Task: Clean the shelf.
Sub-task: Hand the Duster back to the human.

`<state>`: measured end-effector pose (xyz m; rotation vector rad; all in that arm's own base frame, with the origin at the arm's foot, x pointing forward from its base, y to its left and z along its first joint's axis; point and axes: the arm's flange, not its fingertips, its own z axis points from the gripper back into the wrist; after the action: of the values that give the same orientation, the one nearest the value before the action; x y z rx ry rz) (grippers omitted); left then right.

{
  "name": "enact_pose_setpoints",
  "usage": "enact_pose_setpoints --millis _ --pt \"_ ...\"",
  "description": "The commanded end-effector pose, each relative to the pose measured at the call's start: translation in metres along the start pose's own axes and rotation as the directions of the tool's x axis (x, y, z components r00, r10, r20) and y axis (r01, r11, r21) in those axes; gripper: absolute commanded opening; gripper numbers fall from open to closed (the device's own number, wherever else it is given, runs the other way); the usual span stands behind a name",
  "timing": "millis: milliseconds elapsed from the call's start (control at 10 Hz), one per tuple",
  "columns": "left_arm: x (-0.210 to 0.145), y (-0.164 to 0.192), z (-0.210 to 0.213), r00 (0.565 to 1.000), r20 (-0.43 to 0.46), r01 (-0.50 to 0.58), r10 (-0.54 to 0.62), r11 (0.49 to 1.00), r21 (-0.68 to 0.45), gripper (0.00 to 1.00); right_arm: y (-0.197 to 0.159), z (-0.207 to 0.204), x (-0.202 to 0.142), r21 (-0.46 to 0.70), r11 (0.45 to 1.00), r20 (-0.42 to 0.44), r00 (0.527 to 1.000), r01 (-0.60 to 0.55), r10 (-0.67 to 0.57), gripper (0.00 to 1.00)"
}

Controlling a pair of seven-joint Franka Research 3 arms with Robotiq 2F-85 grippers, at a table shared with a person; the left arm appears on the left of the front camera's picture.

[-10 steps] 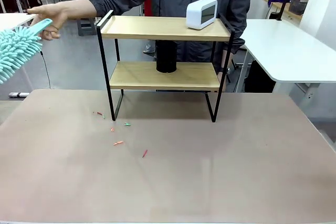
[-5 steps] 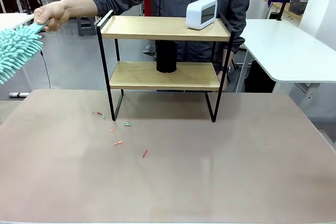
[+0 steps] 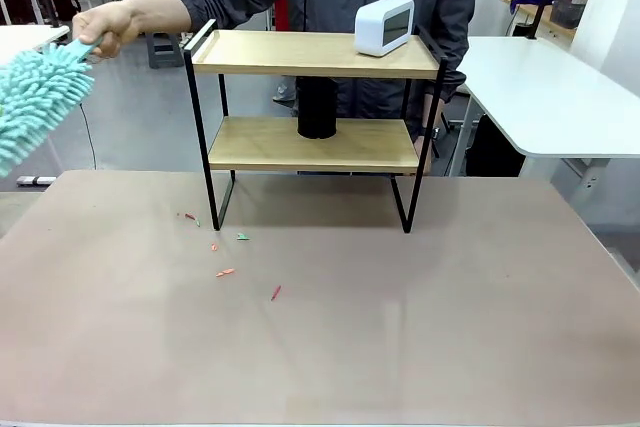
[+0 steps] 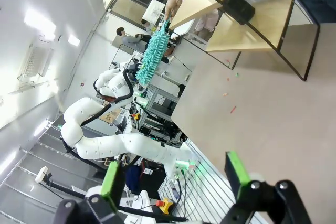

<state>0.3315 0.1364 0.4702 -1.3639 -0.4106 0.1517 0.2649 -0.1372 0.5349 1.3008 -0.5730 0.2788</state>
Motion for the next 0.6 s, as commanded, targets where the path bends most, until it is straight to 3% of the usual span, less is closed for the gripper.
enact_pose_setpoints --millis 0,100,500 --pt "-0.016 -0.005 -0.013 0.997 -0.075 0.003 -0.008 0.998 -0.06 1.0 0.0 0.002 -0.001 0.005 1.0 -0.003 1.0 -0.019 0.019 1.0" --pt "-0.025 -0.006 -0.03 0.995 -0.094 0.015 -0.024 0.995 -0.095 1.0 0.0 0.002 -0.001 0.005 1.0 -0.003 1.0 -0.019 0.019 1.0" --pt "-0.044 0.007 -0.138 0.927 -0.371 -0.172 0.059 0.945 -0.28 1.0 0.0 0.0 0.0 0.0 1.0 0.0 1.0 0.0 0.0 1.0"
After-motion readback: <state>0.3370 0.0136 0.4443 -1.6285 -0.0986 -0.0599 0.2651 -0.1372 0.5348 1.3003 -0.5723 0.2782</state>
